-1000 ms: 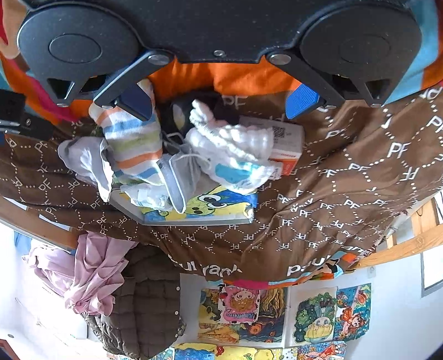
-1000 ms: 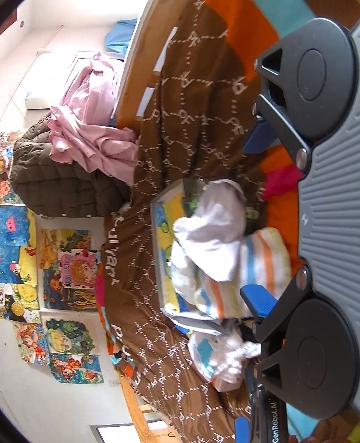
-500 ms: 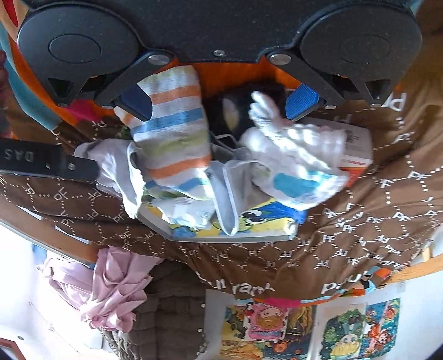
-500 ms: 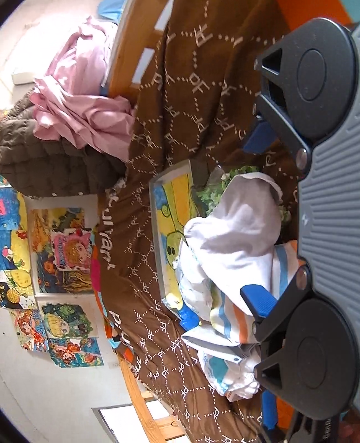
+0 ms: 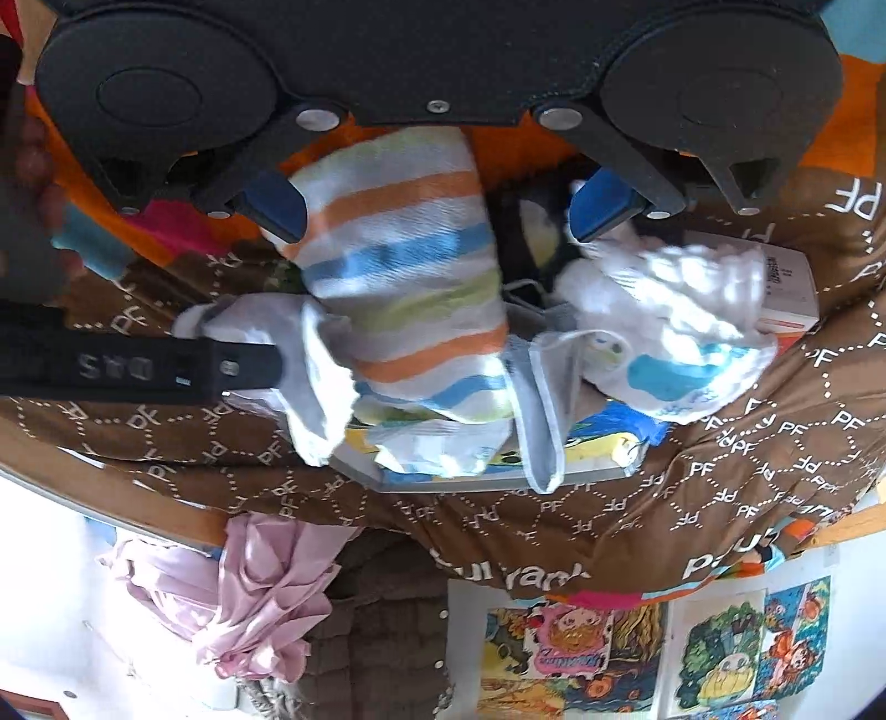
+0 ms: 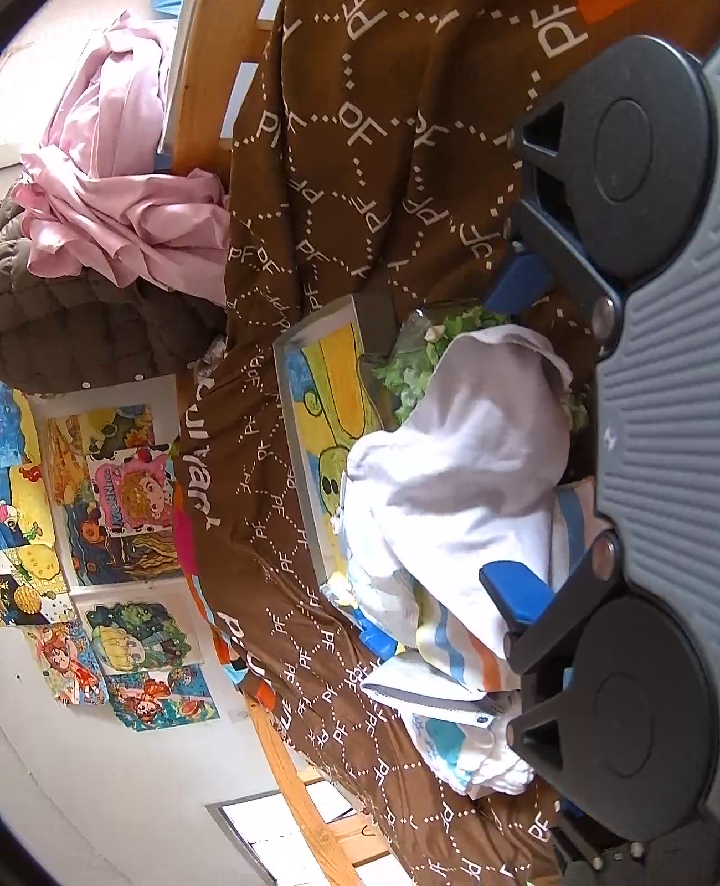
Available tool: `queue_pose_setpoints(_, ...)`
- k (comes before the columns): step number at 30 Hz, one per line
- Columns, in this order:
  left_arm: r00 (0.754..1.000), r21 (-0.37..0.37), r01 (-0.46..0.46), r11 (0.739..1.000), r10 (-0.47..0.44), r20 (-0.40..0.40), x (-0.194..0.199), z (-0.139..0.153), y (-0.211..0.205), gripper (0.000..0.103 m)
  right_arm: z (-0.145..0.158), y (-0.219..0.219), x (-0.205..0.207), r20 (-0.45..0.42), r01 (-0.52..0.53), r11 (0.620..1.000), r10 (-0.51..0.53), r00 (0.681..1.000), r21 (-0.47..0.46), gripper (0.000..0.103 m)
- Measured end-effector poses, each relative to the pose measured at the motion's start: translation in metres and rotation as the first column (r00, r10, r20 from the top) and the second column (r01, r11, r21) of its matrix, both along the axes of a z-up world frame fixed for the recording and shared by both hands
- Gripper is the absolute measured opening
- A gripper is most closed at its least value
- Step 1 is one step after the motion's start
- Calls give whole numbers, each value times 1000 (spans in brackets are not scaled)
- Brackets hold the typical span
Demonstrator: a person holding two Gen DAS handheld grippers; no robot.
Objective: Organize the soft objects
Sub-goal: 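Reach the left tool to the striped sock and close on it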
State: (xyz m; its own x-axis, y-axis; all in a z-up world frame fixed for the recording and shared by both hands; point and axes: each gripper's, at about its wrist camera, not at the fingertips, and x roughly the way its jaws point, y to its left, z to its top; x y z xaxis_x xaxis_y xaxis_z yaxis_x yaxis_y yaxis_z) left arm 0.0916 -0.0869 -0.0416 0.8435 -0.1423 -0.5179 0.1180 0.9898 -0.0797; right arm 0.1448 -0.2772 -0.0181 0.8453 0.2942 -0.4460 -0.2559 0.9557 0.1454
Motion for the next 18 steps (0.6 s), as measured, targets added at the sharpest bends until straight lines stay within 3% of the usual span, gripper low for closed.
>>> queue_pose_setpoints(6, 999, 14, 33, 999, -33, -9, 8, -6, -11, 95, -2, 1, 1, -6, -13, 1000, 13, 1000, 5, 94)
queue_pose_setpoints(12, 996, -40, 53, 998, -56, -63, 24, -11, -9, 73, -7, 4, 4, -12, -3, 1000, 3, 1000, -19, 88)
queue_pose_setpoints(14, 996, -58, 54, 997, -58, -75, 28, -12, -8, 60, -10, 4, 6, -20, 2, 1000, -2, 1000, -24, 85)
queue_pose_setpoints(18, 993, -108, 31, 994, -43, -107, 36, -12, -5, 56, -14, 5, 9, -33, 16, 999, -17, 999, -37, 80)
